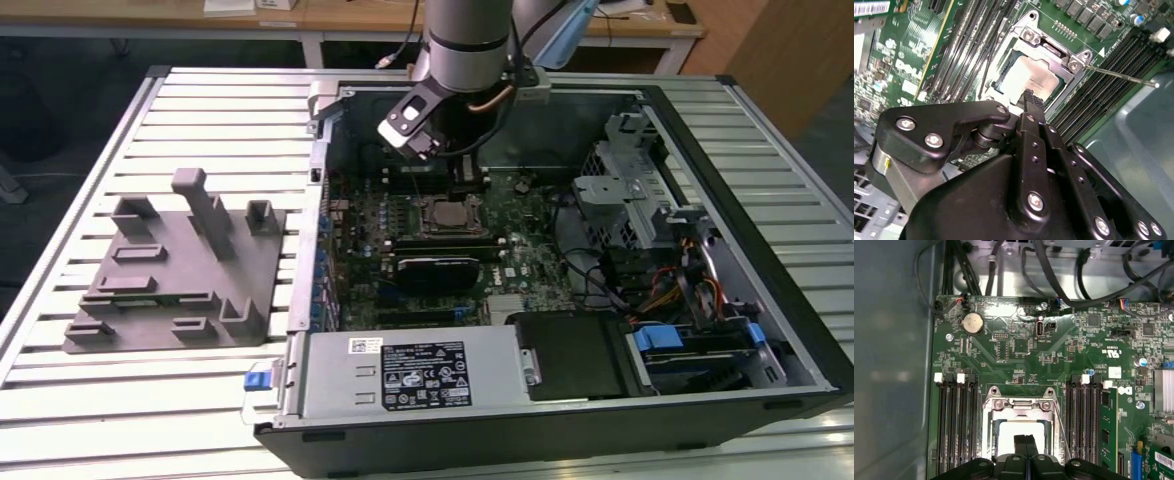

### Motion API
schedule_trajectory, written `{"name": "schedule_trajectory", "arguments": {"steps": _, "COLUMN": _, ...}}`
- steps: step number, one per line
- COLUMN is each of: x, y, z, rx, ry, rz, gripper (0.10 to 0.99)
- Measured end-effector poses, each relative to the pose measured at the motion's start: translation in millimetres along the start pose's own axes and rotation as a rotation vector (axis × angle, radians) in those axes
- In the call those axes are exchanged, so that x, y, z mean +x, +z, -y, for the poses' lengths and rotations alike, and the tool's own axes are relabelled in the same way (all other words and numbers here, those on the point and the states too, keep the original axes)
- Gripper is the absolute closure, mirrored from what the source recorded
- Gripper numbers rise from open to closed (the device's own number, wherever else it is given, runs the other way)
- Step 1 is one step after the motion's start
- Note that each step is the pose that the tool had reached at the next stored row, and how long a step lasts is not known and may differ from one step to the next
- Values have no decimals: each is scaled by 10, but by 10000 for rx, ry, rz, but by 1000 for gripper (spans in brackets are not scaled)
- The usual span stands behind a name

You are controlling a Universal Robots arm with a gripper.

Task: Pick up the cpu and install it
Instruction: 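Close the cpu cover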

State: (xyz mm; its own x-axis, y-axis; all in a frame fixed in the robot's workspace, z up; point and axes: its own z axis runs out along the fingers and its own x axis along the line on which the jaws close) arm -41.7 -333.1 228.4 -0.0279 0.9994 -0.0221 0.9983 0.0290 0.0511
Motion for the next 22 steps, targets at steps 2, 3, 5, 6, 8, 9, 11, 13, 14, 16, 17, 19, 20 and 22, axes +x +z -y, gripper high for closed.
{"name": "schedule_trajectory", "arguments": {"steps": 2, "x": 0, "y": 4, "z": 1, "rx": -6, "ry": -353, "rz": -16, "gripper": 980}}
{"name": "schedule_trajectory", "arguments": {"steps": 3, "x": 0, "y": 8, "z": 1, "rx": -11, "ry": -533, "rz": -26, "gripper": 980}}
{"name": "schedule_trajectory", "arguments": {"steps": 5, "x": 0, "y": 14, "z": 1, "rx": -19, "ry": -898, "rz": -45, "gripper": 980}}
{"name": "schedule_trajectory", "arguments": {"steps": 6, "x": 0, "y": 16, "z": 1, "rx": -23, "ry": -1089, "rz": -54, "gripper": 980}}
{"name": "schedule_trajectory", "arguments": {"steps": 8, "x": 1, "y": 21, "z": 1, "rx": -31, "ry": -1448, "rz": -70, "gripper": 980}}
{"name": "schedule_trajectory", "arguments": {"steps": 9, "x": 1, "y": 22, "z": 1, "rx": -35, "ry": -1627, "rz": -77, "gripper": 980}}
{"name": "schedule_trajectory", "arguments": {"steps": 11, "x": 1, "y": 26, "z": 1, "rx": -42, "ry": -2003, "rz": -91, "gripper": 980}}
{"name": "schedule_trajectory", "arguments": {"steps": 13, "x": 1, "y": 29, "z": 1, "rx": -50, "ry": -2364, "rz": -102, "gripper": 980}}
{"name": "schedule_trajectory", "arguments": {"steps": 14, "x": 1, "y": 30, "z": 1, "rx": -54, "ry": -2543, "rz": -107, "gripper": 980}}
{"name": "schedule_trajectory", "arguments": {"steps": 16, "x": 1, "y": 31, "z": 2, "rx": -59, "ry": -2902, "rz": -116, "gripper": 980}}
{"name": "schedule_trajectory", "arguments": {"steps": 17, "x": 1, "y": 32, "z": 2, "rx": -64, "ry": -3082, "rz": -121, "gripper": 980}}
{"name": "schedule_trajectory", "arguments": {"steps": 19, "x": 1, "y": 34, "z": 2, "rx": -71, "ry": -3441, "rz": -131, "gripper": 980}}
{"name": "schedule_trajectory", "arguments": {"steps": 20, "x": 1, "y": 35, "z": 2, "rx": -75, "ry": -3627, "rz": -136, "gripper": 980}}
{"name": "schedule_trajectory", "arguments": {"steps": 22, "x": 1, "y": 36, "z": 2, "rx": -82, "ry": -3998, "rz": -147, "gripper": 980}}
